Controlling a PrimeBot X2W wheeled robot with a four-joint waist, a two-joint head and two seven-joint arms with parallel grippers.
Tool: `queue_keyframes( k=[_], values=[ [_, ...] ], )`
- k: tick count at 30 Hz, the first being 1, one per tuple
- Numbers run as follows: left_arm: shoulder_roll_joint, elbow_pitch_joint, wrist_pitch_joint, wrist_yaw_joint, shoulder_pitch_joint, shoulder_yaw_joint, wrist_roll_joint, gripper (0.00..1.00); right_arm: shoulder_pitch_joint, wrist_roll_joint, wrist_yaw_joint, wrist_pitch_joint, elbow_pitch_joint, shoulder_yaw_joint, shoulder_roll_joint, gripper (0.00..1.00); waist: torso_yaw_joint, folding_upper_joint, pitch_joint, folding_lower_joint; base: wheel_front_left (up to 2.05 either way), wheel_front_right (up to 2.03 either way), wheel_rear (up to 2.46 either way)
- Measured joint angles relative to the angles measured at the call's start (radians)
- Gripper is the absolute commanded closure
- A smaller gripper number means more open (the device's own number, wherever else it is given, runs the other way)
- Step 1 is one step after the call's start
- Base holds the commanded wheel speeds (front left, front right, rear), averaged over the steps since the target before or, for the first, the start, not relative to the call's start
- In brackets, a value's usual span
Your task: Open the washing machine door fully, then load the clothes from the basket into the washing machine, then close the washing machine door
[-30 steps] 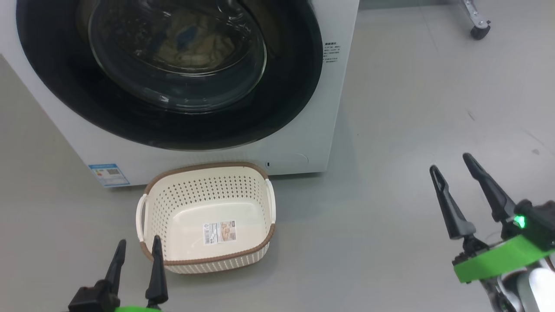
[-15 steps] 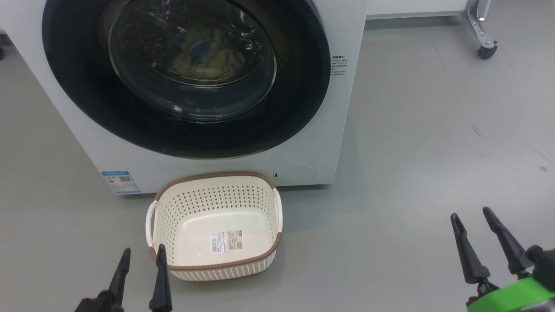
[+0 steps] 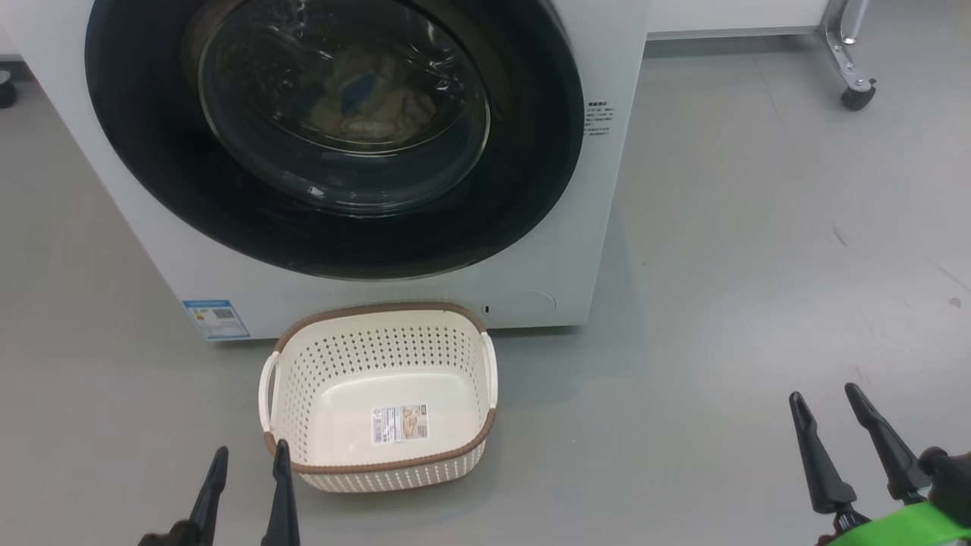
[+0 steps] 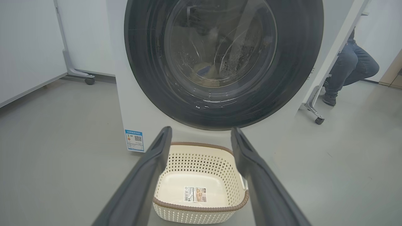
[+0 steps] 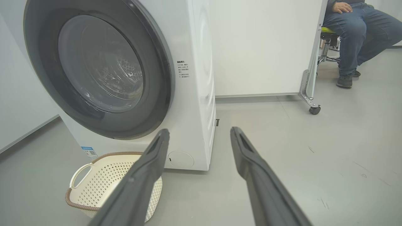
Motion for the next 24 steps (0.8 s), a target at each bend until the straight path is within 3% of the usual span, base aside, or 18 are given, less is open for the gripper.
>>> queue_keyframes(
  k=[20,21,24],
  values=[
    [0.000,-0.003,0.000,-0.007,0.000,0.001,0.000,0.00,0.000,-0.007,0.000,0.000,-0.001,0.000,0.001,0.00,-0.007,0.0000,0.010,0.0000,0.00,0.00,0.00],
    [0.000,-0.002,0.000,-0.015,0.000,0.000,0.000,1.00,0.000,-0.007,0.000,0.000,0.000,0.000,0.001,1.00,-0.008,0.0000,0.011,0.0000,0.00,0.00,0.00],
    [-0.005,0.045,0.001,-0.013,0.005,-0.007,0.000,1.00,0.004,-0.007,0.000,0.000,0.047,0.010,0.014,1.00,-0.008,0.0000,0.011,0.0000,0.00,0.00,0.00]
  ],
)
